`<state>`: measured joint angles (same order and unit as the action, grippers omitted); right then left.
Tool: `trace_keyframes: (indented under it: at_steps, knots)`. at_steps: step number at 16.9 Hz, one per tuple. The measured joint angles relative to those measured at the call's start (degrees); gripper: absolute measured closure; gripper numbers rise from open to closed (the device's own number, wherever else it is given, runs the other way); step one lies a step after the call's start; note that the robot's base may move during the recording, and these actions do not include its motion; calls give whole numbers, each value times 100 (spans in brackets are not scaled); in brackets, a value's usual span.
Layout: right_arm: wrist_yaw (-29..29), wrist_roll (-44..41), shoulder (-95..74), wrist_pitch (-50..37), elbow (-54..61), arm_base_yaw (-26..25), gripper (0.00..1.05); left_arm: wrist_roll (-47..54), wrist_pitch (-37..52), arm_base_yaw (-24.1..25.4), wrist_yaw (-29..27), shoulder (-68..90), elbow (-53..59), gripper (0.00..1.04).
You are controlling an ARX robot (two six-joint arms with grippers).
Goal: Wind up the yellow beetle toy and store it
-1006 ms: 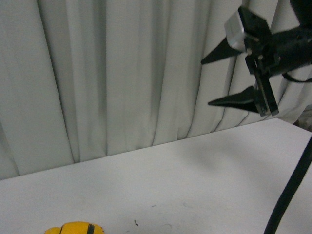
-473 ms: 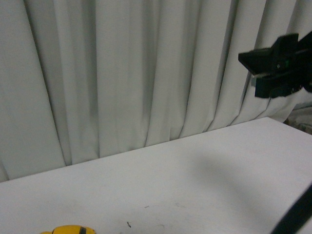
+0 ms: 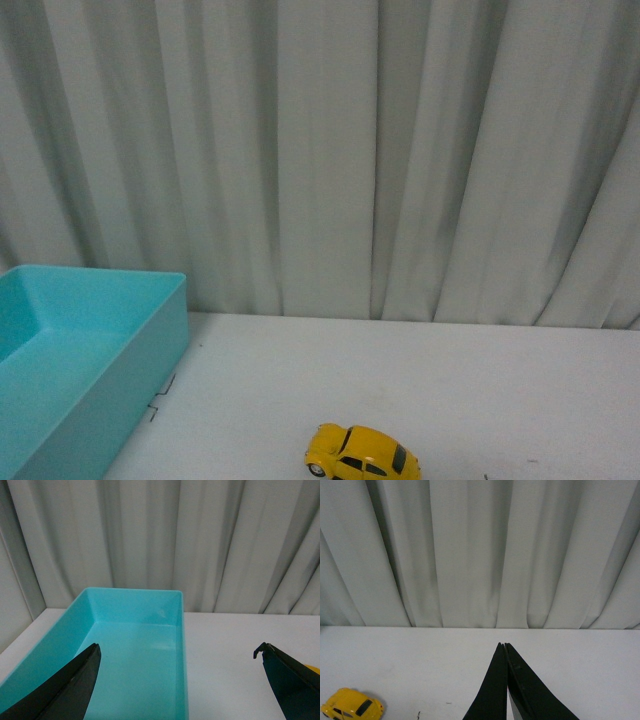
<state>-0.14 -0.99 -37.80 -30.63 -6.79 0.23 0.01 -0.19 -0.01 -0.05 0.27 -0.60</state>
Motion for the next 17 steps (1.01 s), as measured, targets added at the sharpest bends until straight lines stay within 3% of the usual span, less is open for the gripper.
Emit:
trace_keyframes:
  at_steps: [17]
  knots:
    - [0, 13, 2590, 1873, 621, -24, 103, 0, -2, 0, 2, 0, 0, 7]
